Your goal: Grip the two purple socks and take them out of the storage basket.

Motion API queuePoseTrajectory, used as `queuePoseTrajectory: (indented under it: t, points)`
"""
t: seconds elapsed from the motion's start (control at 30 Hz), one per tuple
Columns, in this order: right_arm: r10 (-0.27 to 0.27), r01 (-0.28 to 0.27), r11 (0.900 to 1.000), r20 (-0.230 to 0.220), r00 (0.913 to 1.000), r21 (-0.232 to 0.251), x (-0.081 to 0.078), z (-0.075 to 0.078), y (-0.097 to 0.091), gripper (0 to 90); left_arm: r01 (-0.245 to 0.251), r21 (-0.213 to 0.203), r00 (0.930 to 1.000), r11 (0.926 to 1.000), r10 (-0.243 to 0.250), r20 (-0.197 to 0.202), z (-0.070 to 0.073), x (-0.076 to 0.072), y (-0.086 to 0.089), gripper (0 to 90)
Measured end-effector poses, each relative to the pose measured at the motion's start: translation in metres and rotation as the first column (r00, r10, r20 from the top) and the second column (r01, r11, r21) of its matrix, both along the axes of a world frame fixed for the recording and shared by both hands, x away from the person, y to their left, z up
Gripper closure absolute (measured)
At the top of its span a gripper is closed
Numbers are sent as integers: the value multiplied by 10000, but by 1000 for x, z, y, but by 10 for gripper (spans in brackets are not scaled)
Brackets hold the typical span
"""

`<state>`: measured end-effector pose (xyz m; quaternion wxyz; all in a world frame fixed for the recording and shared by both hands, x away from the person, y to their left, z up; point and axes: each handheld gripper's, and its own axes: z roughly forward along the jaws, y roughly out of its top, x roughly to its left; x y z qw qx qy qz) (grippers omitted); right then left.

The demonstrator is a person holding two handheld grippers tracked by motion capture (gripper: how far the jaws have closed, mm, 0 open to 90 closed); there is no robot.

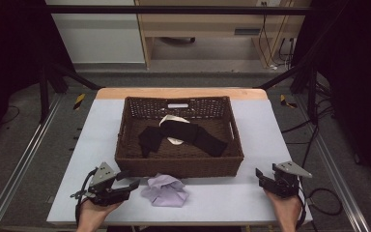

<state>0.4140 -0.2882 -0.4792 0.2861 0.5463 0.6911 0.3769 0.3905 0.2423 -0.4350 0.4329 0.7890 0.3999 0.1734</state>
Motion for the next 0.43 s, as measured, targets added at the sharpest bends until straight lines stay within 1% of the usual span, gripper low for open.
queuePoseTrajectory:
  t: [0.07, 0.13, 0.2, 0.3, 0.37, 0.43]
  points:
    - [-7, 7, 10000, 2, 10000, 12, 0, 0, 0, 310, -313, -33, 9995, 9995, 313, 16, -1, -1, 8, 406]
    - [-7, 7, 10000, 30, 10000, -29, 0, 0, -1, 307, -534, -193, 9986, 9984, 534, 19, -1, -2, 14, 391]
    - [-25, 25, 10000, 27, 10000, -31, 0, 0, -1, 304, -667, -252, 9977, 9975, 670, 96, -1, -2, 18, 376]
    - [-31, 31, 10000, 4, 10000, -45, 0, -1, -1, 297, -818, -153, 9964, 9965, 821, 216, -1, 0, 21, 366]
    - [-30, 30, 10000, 29, 10000, -74, -1, -1, -1, 296, -928, -166, 9954, 9955, 932, 245, -1, 1, 23, 356]
    - [-39, 40, 9999, 57, 10000, -126, -1, -1, -1, 293, -1041, -283, 9941, 9942, 1049, 273, 0, 1, 26, 350]
